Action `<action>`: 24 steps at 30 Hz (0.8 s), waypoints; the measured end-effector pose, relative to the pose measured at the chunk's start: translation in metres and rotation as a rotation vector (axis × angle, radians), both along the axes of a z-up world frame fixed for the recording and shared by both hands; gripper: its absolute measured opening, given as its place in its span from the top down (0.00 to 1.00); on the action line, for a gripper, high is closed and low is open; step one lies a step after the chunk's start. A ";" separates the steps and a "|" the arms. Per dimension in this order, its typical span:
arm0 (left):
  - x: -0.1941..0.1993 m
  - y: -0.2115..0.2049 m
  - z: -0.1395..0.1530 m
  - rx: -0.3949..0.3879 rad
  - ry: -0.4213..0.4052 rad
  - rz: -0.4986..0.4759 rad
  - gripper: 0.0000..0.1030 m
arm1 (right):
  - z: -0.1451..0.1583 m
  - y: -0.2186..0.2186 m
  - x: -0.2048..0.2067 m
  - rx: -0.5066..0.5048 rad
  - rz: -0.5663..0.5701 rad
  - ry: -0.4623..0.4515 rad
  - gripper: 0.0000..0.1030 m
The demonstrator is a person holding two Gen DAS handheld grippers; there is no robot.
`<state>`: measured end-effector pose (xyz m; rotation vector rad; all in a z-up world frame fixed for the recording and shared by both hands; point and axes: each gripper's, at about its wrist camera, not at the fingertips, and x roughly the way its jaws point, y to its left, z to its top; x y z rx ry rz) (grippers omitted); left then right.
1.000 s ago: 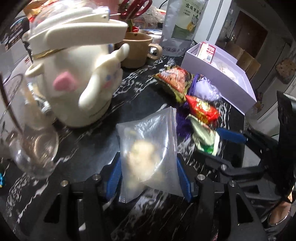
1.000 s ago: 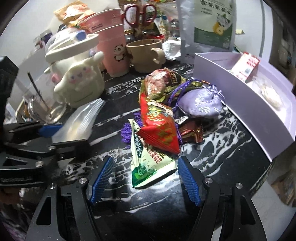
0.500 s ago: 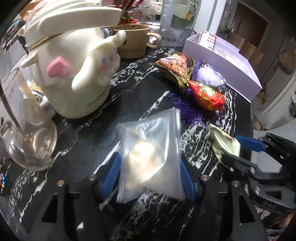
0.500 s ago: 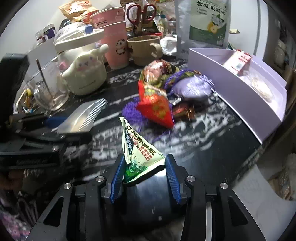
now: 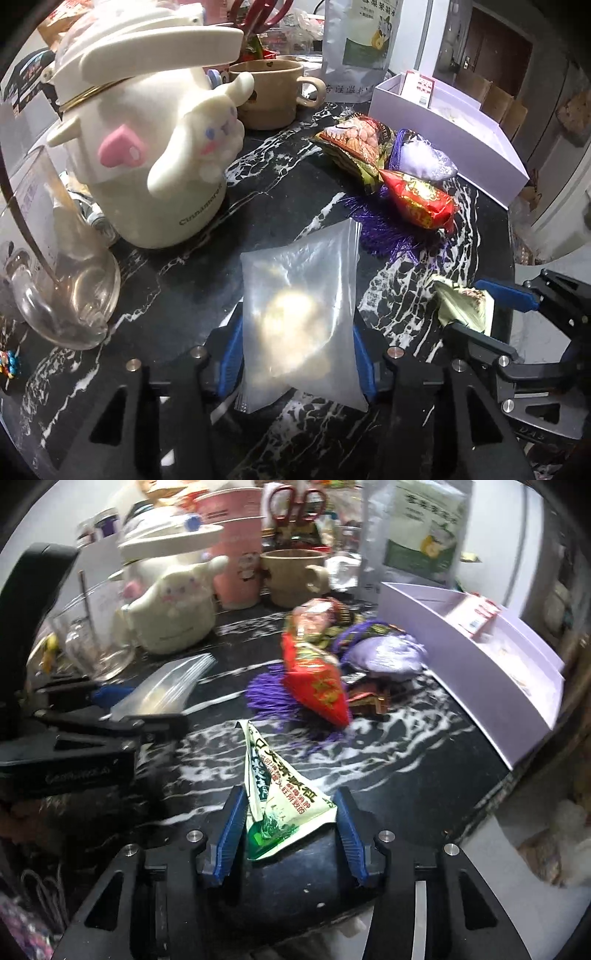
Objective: Organize soft objects
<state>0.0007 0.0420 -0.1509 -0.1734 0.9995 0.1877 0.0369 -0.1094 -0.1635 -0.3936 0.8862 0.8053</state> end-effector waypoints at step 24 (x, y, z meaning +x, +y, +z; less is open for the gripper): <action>-0.012 -0.050 0.027 -0.027 -0.060 -0.103 0.52 | 0.014 -0.049 -0.017 0.114 -0.086 0.055 0.56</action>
